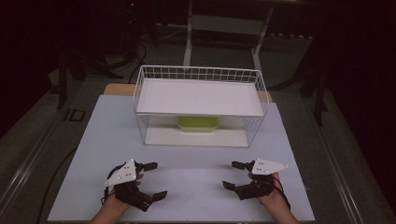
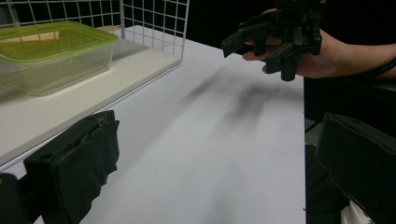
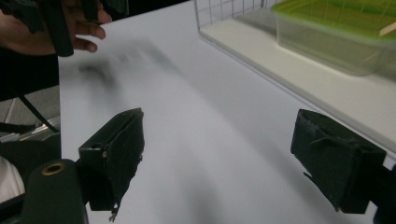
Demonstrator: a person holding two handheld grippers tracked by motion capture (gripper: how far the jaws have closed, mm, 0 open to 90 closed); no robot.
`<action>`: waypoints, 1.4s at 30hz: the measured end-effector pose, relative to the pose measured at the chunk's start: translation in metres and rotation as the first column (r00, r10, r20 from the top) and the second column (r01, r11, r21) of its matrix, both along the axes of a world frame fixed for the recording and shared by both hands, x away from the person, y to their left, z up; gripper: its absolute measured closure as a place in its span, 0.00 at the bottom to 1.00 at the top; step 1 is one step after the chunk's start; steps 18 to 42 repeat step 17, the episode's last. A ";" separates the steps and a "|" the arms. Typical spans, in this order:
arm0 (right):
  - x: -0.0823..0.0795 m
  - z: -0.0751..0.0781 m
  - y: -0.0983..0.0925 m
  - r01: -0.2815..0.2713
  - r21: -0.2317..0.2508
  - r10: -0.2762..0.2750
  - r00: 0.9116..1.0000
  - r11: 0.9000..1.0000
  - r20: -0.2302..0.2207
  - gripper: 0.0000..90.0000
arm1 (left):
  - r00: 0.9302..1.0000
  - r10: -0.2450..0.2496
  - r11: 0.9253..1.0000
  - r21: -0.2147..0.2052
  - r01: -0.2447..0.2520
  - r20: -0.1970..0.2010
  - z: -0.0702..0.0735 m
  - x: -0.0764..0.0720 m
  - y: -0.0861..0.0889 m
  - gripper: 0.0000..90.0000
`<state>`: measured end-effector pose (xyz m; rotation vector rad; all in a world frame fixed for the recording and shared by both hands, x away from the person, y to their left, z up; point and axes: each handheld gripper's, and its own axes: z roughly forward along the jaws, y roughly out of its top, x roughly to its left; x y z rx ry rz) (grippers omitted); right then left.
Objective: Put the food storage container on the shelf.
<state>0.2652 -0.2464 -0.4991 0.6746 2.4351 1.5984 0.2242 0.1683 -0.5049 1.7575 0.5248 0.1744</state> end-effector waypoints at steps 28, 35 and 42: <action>0.000 -0.002 0.002 -0.007 -0.010 0.007 1.000 1.000 -0.004 0.19 | 1.000 0.009 1.000 -0.026 -0.009 -0.015 0.000 0.002 0.004 0.00; 0.000 -0.002 0.002 -0.007 -0.010 0.007 1.000 1.000 -0.004 0.19 | 1.000 0.009 1.000 -0.026 -0.009 -0.015 0.000 0.002 0.004 0.00; 0.000 -0.002 0.002 -0.007 -0.010 0.007 1.000 1.000 -0.004 0.19 | 1.000 0.009 1.000 -0.026 -0.009 -0.015 0.000 0.002 0.004 0.00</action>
